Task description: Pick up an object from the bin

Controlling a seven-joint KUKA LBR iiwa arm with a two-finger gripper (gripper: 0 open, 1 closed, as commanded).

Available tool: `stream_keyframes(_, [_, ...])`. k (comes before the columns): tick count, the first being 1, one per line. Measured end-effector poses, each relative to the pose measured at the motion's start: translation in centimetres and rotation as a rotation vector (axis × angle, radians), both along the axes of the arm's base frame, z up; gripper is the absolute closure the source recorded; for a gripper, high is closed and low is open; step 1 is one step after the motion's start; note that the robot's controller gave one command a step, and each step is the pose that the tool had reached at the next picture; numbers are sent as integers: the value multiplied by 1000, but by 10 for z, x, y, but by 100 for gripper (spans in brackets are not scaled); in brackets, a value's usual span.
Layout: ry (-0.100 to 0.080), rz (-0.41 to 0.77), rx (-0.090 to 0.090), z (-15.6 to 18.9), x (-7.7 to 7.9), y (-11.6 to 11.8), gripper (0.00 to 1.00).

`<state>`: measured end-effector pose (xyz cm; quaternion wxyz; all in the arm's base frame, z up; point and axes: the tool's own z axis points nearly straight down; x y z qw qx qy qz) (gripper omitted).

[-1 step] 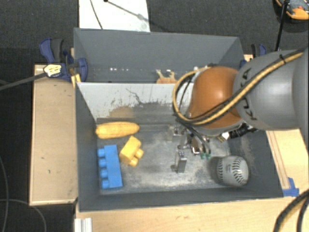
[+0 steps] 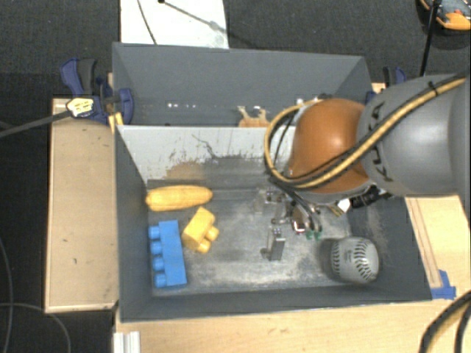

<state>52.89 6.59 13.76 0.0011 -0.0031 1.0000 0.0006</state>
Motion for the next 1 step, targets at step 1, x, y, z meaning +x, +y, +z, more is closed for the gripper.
stream_keyframes(1, [-2,113,-1,-2,-21,-7,0])
